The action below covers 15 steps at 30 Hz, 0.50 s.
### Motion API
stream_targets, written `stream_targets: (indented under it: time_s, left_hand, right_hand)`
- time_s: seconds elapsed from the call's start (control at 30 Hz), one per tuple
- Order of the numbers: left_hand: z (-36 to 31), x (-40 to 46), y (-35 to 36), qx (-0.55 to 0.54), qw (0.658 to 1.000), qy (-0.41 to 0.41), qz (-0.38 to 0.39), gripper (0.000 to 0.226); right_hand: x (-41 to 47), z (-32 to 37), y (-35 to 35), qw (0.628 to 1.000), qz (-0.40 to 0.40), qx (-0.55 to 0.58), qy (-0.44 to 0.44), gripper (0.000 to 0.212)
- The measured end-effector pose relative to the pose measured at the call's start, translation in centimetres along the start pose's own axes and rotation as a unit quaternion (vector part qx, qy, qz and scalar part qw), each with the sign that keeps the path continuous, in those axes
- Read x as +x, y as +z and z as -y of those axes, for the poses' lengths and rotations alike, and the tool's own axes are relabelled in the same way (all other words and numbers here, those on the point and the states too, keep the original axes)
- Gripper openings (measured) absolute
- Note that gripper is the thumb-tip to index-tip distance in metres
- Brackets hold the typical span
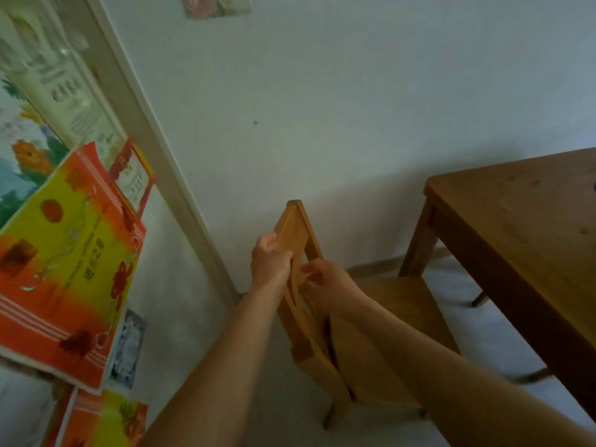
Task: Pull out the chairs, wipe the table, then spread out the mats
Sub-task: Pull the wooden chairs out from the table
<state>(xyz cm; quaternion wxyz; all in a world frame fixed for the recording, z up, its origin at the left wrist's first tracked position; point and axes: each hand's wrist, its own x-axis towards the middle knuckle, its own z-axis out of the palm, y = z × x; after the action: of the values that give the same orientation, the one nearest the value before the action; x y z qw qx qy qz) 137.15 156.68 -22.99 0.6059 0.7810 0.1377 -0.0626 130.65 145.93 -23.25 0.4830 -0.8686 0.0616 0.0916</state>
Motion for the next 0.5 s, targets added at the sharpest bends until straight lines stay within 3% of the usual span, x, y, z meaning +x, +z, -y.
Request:
stream_targets:
  time_s: [0.1,0.27,0.33,0.4,0.43,0.5]
  left_hand:
    - [0.9,2.8,-0.3,0.038,0.999,-0.024,0.019,0.061]
    - [1.7,6.5,-0.1,0.076,0.983,-0.142,0.089,0.071]
    - [2.0,7.6,-0.2,0.068,0.974,-0.184,0.113,0.066]
    - [2.5,8.3,-0.5,0.053,0.963,-0.223,0.14,0.06]
    - [2.8,8.6,-0.6,0.052,0.957,-0.239,0.154,0.06]
    - [3.6,9.2,-0.7,0.054,0.944,-0.263,0.189,0.063]
  right_hand:
    - [1.8,0.8,1.5,0.998,0.053,-0.026,-0.008,0.015]
    - [4.4,0.8,4.0,0.993,0.113,-0.021,0.041,0.028]
    - [5.0,0.7,5.0,0.98,0.167,-0.074,0.084,0.053]
    - [5.0,0.5,6.0,0.962,0.201,-0.139,0.12,0.092]
    - [4.9,0.2,6.5,0.958,0.199,-0.162,0.129,0.102]
    - [4.5,0.1,7.1,0.962,0.166,-0.169,0.136,0.102]
